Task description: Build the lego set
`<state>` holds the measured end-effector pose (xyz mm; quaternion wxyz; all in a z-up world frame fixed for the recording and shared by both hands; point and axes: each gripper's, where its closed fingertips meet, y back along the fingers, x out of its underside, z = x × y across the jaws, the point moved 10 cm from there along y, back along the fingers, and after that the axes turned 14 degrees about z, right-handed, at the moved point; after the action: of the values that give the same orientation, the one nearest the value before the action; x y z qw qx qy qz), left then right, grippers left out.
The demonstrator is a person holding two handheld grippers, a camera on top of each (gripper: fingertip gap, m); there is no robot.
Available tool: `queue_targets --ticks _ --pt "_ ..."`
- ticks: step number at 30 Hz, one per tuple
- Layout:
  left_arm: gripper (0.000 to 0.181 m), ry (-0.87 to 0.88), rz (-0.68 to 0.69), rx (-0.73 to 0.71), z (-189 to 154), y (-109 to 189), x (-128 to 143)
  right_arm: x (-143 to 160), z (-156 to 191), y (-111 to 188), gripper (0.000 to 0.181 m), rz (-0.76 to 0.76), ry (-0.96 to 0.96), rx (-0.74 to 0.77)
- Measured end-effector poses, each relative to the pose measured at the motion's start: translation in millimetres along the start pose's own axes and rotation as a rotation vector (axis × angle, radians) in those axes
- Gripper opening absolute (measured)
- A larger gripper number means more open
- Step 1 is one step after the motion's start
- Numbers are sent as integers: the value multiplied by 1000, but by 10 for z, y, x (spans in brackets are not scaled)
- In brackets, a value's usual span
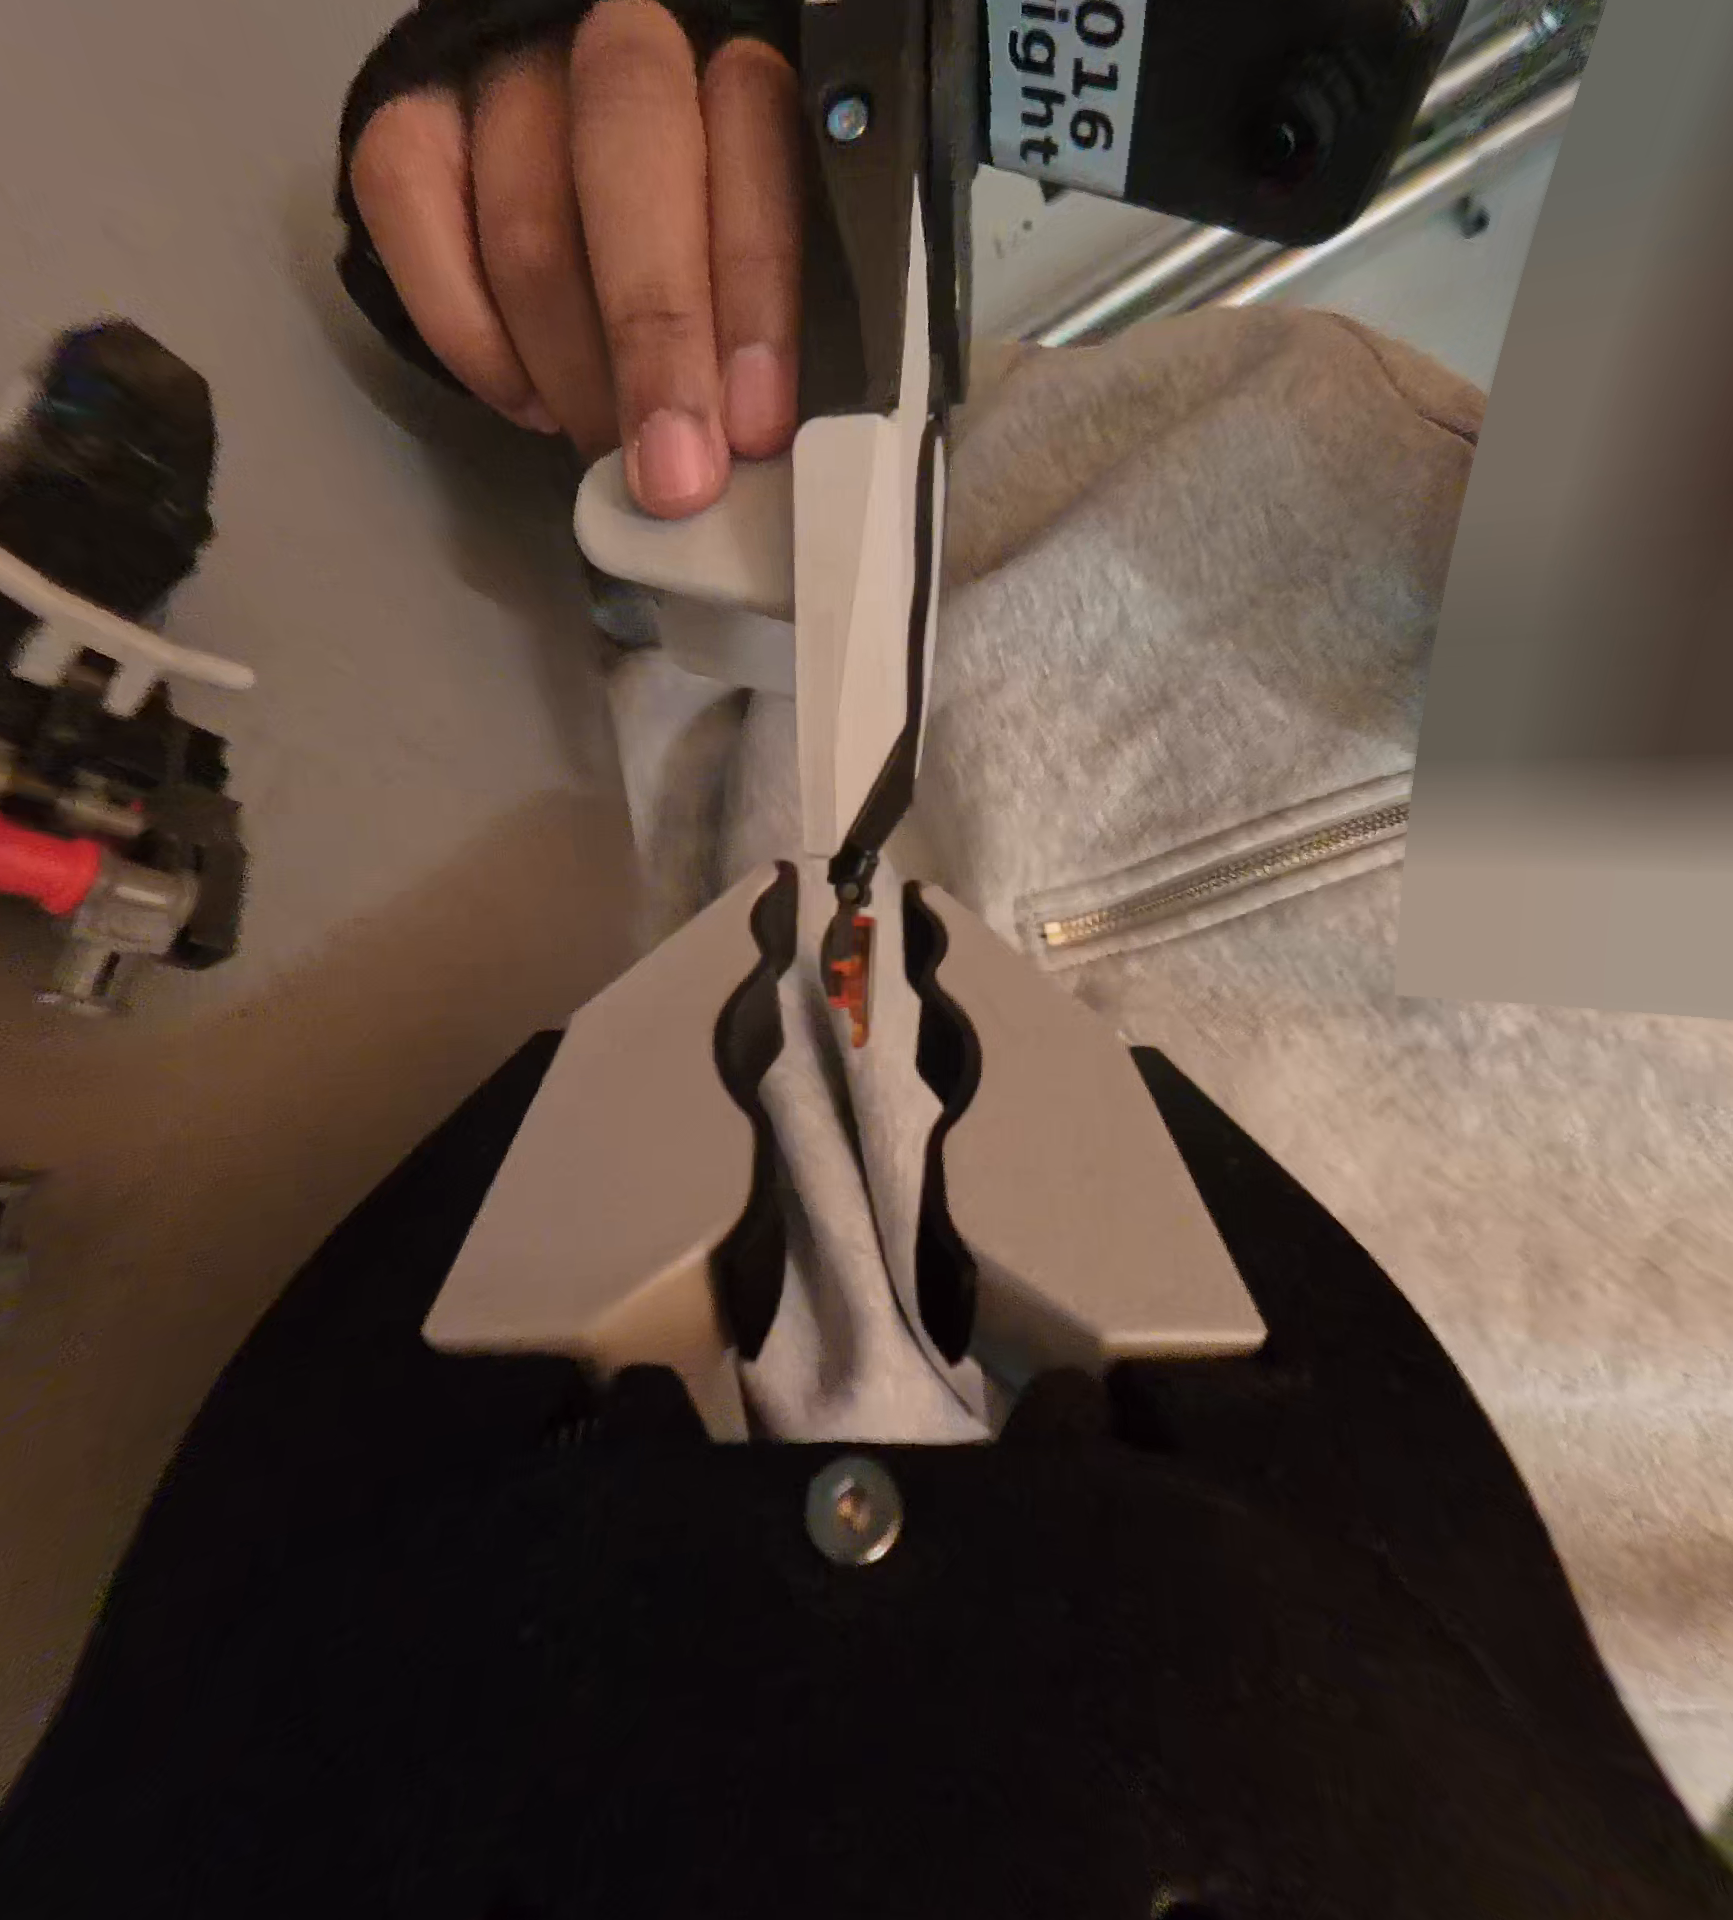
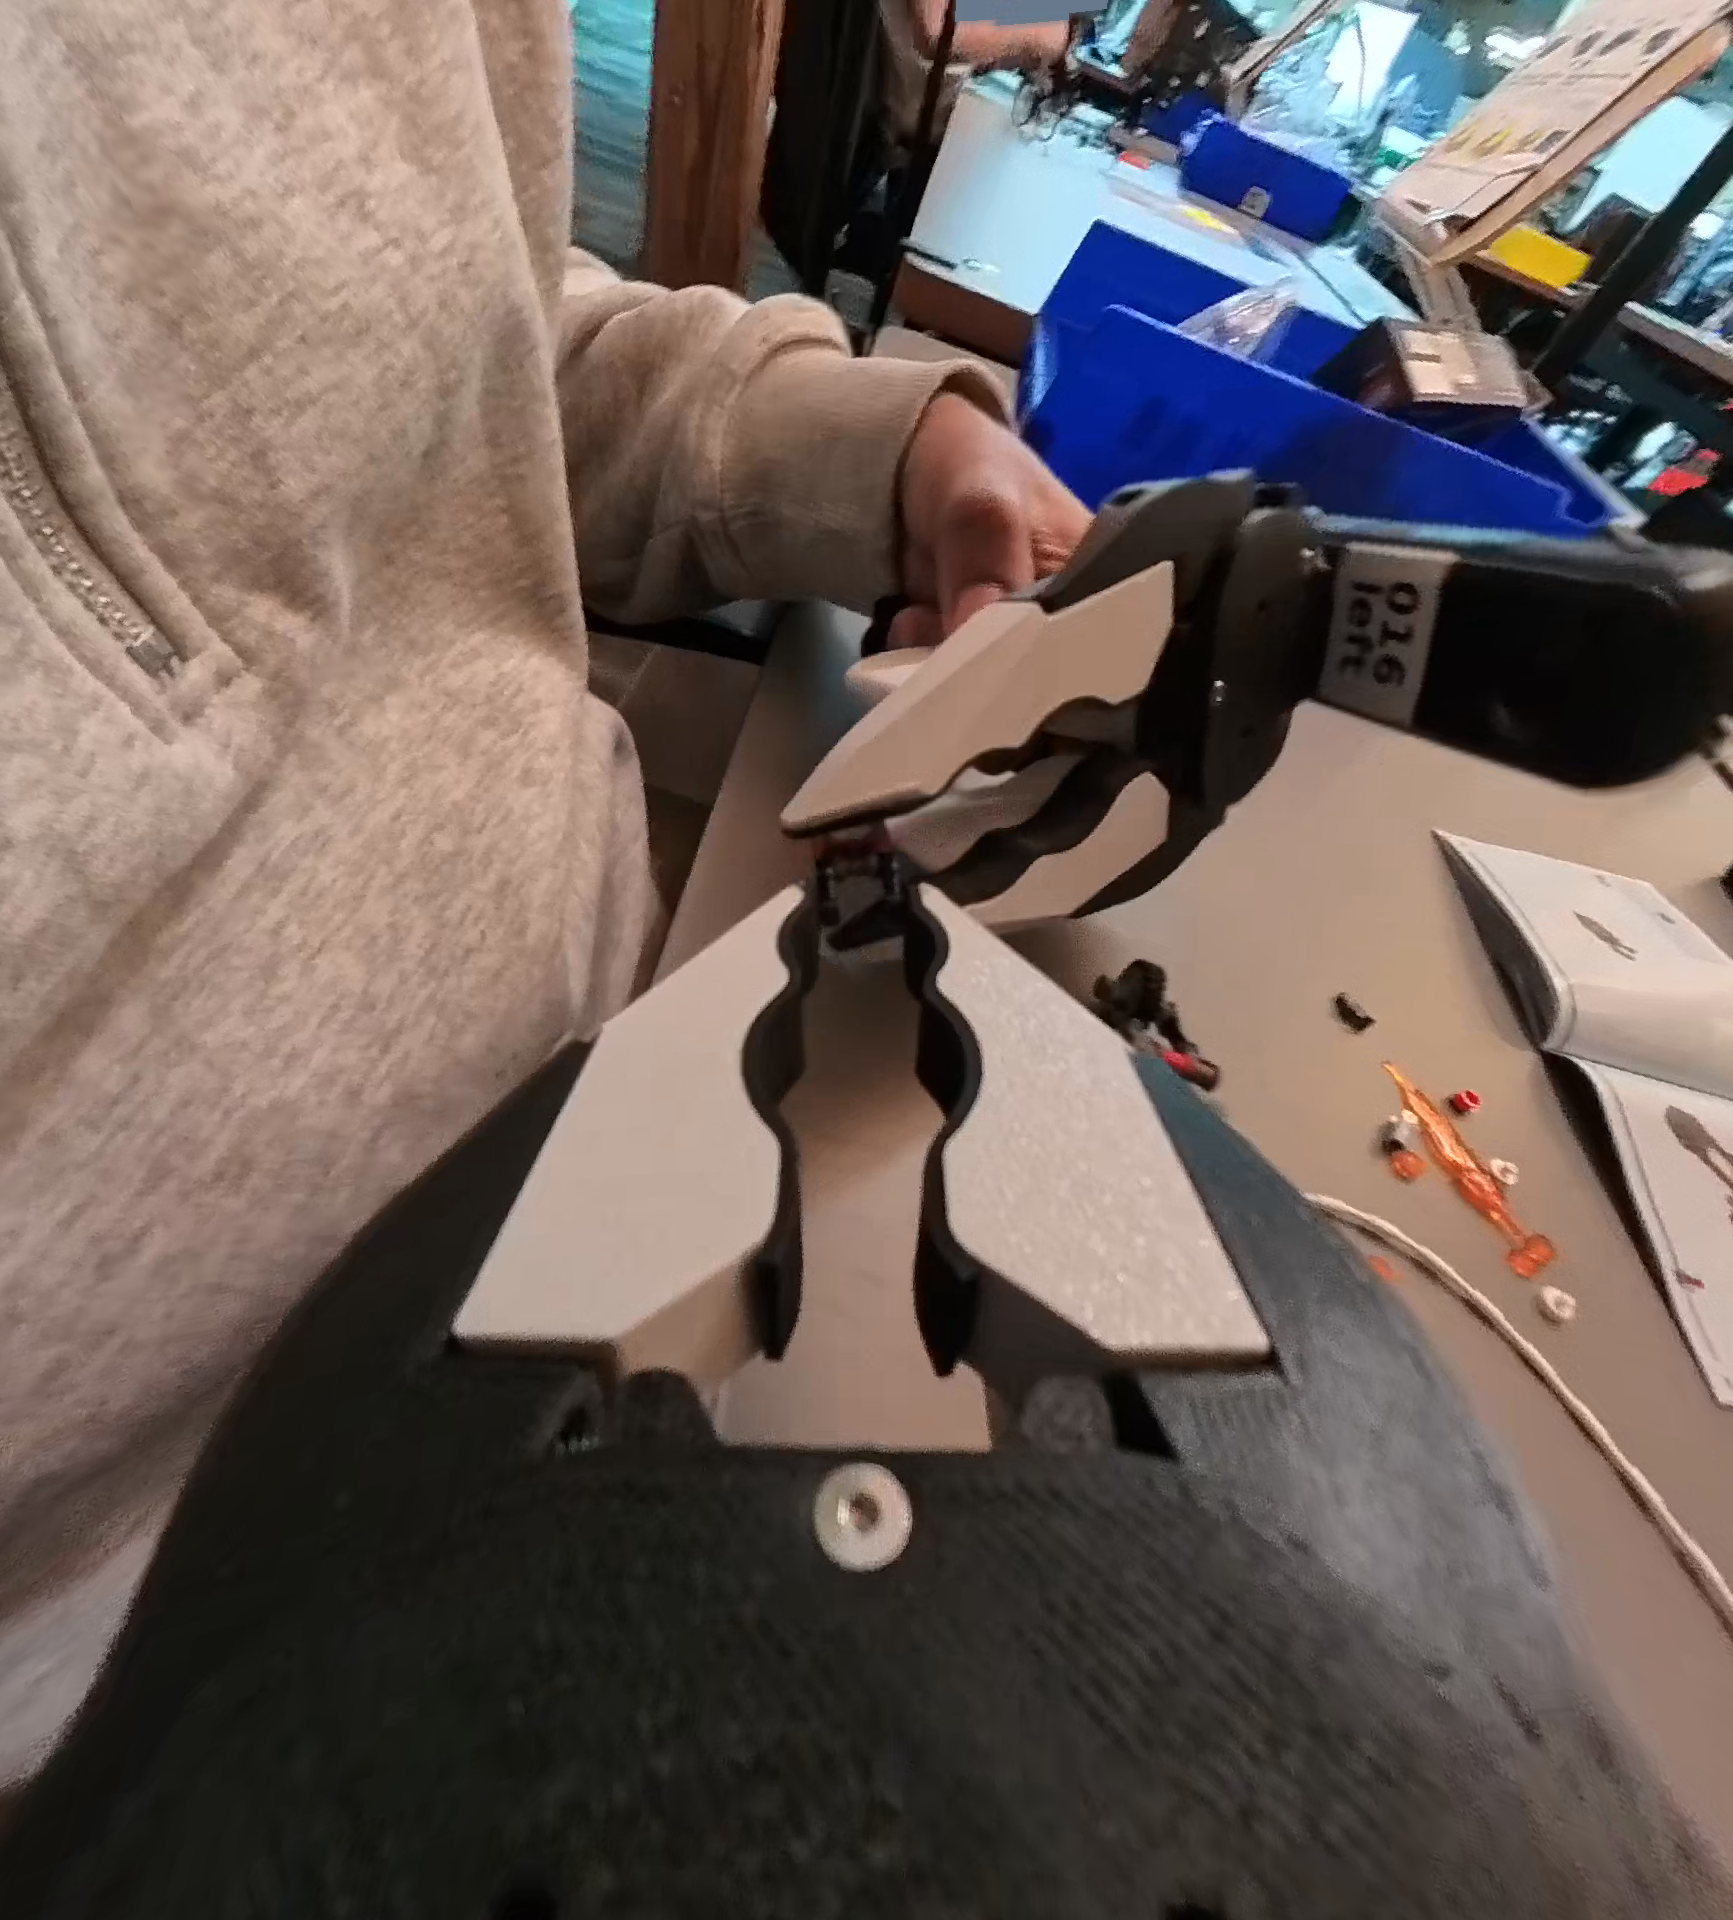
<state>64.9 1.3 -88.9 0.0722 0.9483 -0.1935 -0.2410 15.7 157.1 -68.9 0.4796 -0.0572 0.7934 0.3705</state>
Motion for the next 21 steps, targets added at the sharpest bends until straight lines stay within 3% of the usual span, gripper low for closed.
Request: queue_targets --ticks 3,7,11,21 --pt "32 -97 -87 -142 -53 96 -54 36 -93 61 13 -17 -63 56" --pt "32 -303 -220 -376 -228 226 -110 89 -211 132 13 -41 -166 117" --pt "32 -435 -270 -576 -305 225 -116 136 -306 178 13 -83 -275 127" --pt "15 -480 -247 -764 -283 175 -122 137 -340 171 13 -66 -330 145"
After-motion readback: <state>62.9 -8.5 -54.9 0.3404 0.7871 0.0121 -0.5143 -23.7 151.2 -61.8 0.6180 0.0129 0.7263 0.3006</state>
